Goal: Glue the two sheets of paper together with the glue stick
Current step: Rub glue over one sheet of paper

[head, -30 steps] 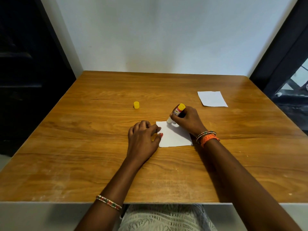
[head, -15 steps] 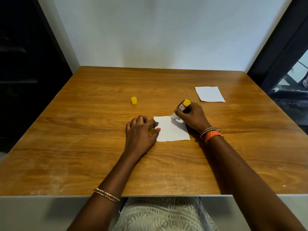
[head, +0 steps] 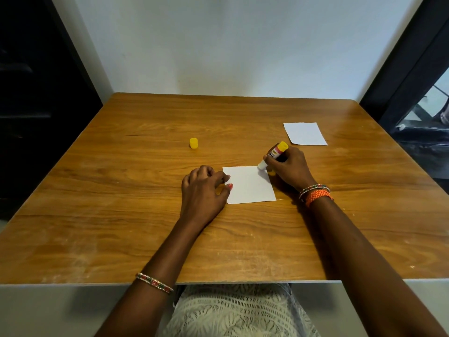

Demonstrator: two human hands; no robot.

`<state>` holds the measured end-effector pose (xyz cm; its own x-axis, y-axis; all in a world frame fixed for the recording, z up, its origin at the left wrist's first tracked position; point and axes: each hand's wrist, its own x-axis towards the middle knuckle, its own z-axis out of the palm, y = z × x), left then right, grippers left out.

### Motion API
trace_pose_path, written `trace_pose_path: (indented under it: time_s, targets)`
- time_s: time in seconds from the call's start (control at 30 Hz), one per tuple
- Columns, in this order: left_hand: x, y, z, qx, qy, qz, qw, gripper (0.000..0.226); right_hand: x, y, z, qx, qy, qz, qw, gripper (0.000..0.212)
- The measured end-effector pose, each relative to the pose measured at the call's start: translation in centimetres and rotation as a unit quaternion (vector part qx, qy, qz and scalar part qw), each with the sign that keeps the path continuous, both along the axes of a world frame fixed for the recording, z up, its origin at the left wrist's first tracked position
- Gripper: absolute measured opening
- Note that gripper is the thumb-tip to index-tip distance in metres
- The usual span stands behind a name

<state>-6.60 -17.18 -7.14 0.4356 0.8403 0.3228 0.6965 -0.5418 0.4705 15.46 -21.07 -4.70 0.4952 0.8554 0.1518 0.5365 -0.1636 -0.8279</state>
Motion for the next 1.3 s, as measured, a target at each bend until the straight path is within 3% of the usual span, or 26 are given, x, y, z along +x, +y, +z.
trace_pose_path:
  time_s: [0.43,0.73,0.9,1.13,1.23,1.3]
  targets:
    - [0.0,0.1,-0.3,0.009,-0.008,-0.012,1.0,0.024,-0.4,-0.6,0.0,0.05,0.02,-0.036,0.998,0.012]
    - [-0.1,-0.1,-0.1,0.009,-0.013,-0.014,1.0,0.023,-0.1,-0.6,-0.1,0.069,0.083,-0.052,0.993,0.015]
    - [-0.1,-0.2,-0.1,0.007,-0.017,-0.013,1.0,0.023,-0.4,-0.7,-0.2,0.046,0.057,-0.024,0.997,0.012]
    - [0.0,-0.2,0.1,-0.003,-0.054,-0.027,0.998,0.02,-0.2,-0.5,-0.5,0.031,0.031,-0.018,0.999,0.025]
    - [0.2,-0.3,0.5,-0.001,-0.073,-0.075,0.995,0.026,-0.1,-0.5,-0.5,0.025,0.029,-0.017,0.999,0.028]
    - [0.7,-0.4,0.8,-0.011,-0.021,-0.14,0.99,0.033,-0.1,-0.5,-0.5,0.023,0.028,-0.018,0.999,0.029]
